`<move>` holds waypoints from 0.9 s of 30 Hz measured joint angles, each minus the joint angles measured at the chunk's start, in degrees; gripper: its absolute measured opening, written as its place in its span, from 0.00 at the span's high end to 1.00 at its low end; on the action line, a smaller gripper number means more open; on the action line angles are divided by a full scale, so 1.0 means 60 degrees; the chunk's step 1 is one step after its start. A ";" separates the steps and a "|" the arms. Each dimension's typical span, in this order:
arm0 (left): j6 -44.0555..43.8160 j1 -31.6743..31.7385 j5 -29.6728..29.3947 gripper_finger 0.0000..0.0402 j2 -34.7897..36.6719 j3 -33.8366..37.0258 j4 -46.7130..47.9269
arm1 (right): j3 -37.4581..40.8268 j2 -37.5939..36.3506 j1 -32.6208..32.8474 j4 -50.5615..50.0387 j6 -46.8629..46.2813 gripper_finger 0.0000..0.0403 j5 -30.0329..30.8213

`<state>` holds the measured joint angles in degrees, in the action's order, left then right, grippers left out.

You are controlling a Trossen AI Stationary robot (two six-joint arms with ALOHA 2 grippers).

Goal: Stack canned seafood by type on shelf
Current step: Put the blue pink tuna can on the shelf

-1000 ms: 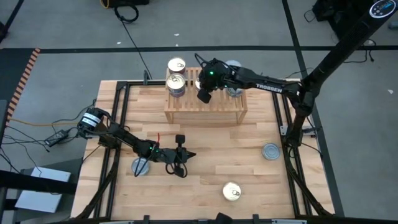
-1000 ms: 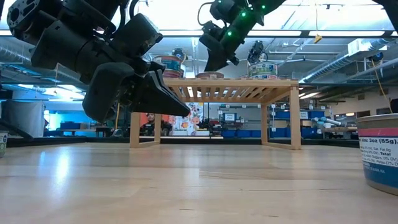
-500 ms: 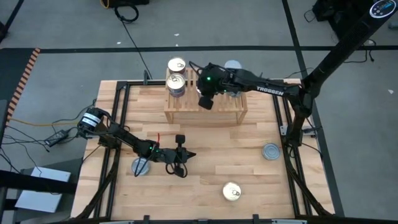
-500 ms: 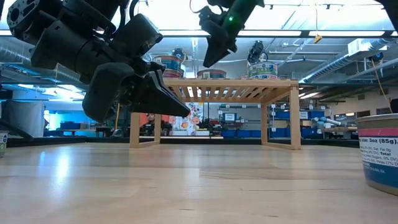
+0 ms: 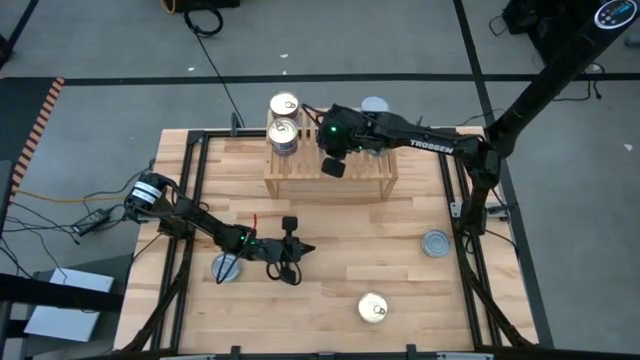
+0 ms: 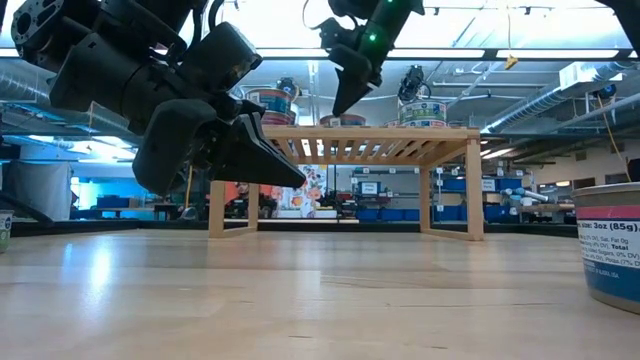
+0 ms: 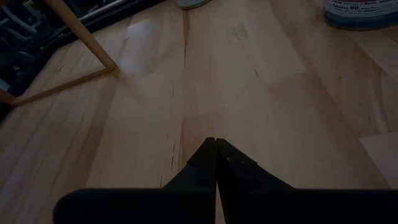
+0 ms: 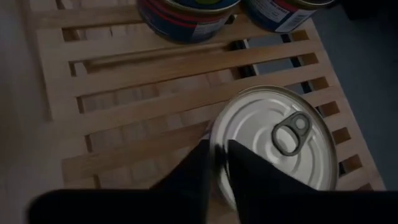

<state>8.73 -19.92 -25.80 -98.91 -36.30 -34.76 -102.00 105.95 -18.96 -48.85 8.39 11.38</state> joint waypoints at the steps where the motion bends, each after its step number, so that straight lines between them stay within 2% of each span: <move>1: 0.0000 0.0000 0.0000 0.98 0.0000 -0.0003 -0.0003 | 0.0000 0.0000 -0.0015 -0.0021 0.0118 0.86 -0.0027; 3: 0.0000 0.0000 0.0000 0.98 0.0000 -0.0001 -0.0002 | 0.0000 0.0000 -0.0023 -0.0028 0.0313 0.95 -0.0079; 5: -0.0002 0.0000 0.0000 0.98 0.0000 -0.0001 -0.0002 | 0.0000 0.0000 -0.0023 -0.0014 0.0386 0.98 -0.0081; 10: -0.0004 0.0000 0.0000 0.98 0.0000 -0.0003 -0.0001 | 0.0000 0.0000 -0.0101 0.0276 0.0340 0.98 -0.0221; 17: -0.0004 0.0000 0.0000 0.98 0.0000 -0.0001 0.0000 | 0.0000 0.0000 -0.0128 0.1639 0.0207 0.99 -0.1280; 27: -0.0004 0.0000 0.0000 0.98 0.0000 -0.0001 0.0033 | 0.0000 -0.0007 -0.0242 0.1926 0.0251 0.99 -0.1280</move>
<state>8.71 -19.92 -25.80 -98.91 -36.30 -34.57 -102.00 105.91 -20.41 -37.30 9.89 3.70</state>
